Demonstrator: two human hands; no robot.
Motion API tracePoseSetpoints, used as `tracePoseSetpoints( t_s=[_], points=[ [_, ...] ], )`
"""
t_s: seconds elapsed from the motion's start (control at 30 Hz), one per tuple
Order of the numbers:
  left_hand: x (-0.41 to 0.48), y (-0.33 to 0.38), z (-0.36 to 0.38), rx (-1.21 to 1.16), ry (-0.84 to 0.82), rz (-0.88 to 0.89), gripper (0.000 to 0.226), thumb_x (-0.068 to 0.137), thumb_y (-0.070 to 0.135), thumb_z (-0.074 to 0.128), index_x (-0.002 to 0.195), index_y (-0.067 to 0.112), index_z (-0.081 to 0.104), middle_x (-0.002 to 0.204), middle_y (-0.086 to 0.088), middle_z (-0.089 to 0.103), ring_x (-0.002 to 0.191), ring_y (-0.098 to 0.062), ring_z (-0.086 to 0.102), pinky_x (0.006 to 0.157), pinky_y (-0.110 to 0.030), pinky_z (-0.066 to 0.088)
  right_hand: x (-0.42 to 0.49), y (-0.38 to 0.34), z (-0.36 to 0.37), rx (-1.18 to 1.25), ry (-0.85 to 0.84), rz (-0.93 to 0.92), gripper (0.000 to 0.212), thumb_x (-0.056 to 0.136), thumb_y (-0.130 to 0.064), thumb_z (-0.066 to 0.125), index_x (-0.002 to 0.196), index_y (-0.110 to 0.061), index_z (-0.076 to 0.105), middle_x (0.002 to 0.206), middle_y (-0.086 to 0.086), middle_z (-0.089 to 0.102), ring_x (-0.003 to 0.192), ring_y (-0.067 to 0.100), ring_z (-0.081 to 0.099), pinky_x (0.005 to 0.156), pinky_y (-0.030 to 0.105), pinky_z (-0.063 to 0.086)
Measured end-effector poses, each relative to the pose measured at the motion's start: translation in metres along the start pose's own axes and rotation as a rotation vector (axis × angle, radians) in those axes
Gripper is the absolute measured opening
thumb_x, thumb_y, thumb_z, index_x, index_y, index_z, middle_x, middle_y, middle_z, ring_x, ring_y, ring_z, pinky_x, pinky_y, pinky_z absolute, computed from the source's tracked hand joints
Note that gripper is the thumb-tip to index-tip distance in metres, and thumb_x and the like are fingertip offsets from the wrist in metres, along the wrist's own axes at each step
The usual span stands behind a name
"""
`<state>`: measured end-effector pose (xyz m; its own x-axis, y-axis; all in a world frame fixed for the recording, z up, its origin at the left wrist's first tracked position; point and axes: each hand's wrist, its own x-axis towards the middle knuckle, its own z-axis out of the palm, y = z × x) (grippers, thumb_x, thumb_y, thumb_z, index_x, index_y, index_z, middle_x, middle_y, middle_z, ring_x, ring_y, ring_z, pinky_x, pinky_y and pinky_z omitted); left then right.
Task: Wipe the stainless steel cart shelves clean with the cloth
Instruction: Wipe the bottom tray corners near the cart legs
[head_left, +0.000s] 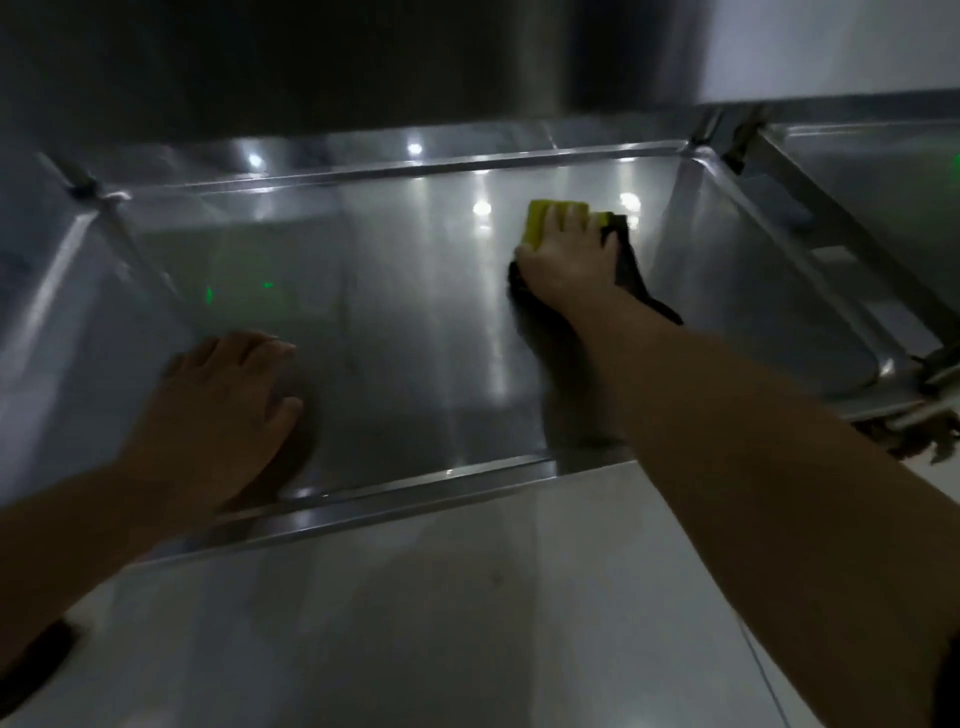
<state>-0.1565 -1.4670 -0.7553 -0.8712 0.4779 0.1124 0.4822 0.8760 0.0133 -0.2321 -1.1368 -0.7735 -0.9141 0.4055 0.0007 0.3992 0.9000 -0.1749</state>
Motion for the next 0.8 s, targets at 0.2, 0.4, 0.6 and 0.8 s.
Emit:
tracePoseSetpoints(
  t_s=[0.2, 0.4, 0.6, 0.8],
  points=[
    [-0.059, -0.076, -0.014, 0.032, -0.014, -0.033, 0.057, 0.076, 0.041, 0.036, 0.109, 0.004, 0.064, 0.108, -0.019, 0.063, 0.092, -0.042, 0.060, 0.077, -0.052, 0.048, -0.012, -0.165, 0.024, 0.061, -0.127, -0.162, 0.072, 0.094, -0.046, 0.031, 0.153, -0.012, 0.007, 0.160, 0.013, -0.001, 0.146, 0.037, -0.005, 0.115, 0.058, -0.003],
    [-0.111, -0.117, -0.024, 0.028, -0.036, -0.061, 0.046, 0.082, 0.036, 0.046, 0.114, 0.006, 0.062, 0.115, -0.016, 0.062, 0.102, -0.036, 0.059, 0.084, -0.051, 0.047, -0.055, -0.300, 0.041, 0.063, -0.240, -0.362, 0.067, 0.096, -0.040, 0.030, 0.153, -0.018, 0.004, 0.161, 0.008, -0.007, 0.146, 0.035, -0.011, 0.114, 0.056, -0.007],
    [-0.114, -0.121, -0.019, 0.038, -0.035, -0.099, 0.038, 0.084, 0.027, 0.063, 0.117, 0.008, 0.062, 0.117, -0.015, 0.062, 0.106, -0.035, 0.058, 0.086, -0.051, 0.047, -0.109, -0.324, 0.047, 0.018, -0.328, -0.823, 0.068, 0.097, -0.049, 0.033, 0.153, -0.027, 0.002, 0.161, 0.000, -0.008, 0.147, 0.022, -0.009, 0.118, 0.045, -0.006],
    [-0.081, -0.080, -0.007, -0.015, 0.005, -0.059, 0.052, 0.080, 0.038, 0.036, 0.107, 0.004, 0.064, 0.108, -0.017, 0.063, 0.097, -0.031, 0.054, 0.082, -0.041, 0.043, -0.076, -0.207, 0.033, 0.017, -0.217, -0.735, 0.067, 0.095, -0.053, 0.035, 0.152, -0.033, 0.006, 0.161, -0.004, -0.002, 0.148, 0.017, -0.004, 0.118, 0.038, -0.001]
  ],
)
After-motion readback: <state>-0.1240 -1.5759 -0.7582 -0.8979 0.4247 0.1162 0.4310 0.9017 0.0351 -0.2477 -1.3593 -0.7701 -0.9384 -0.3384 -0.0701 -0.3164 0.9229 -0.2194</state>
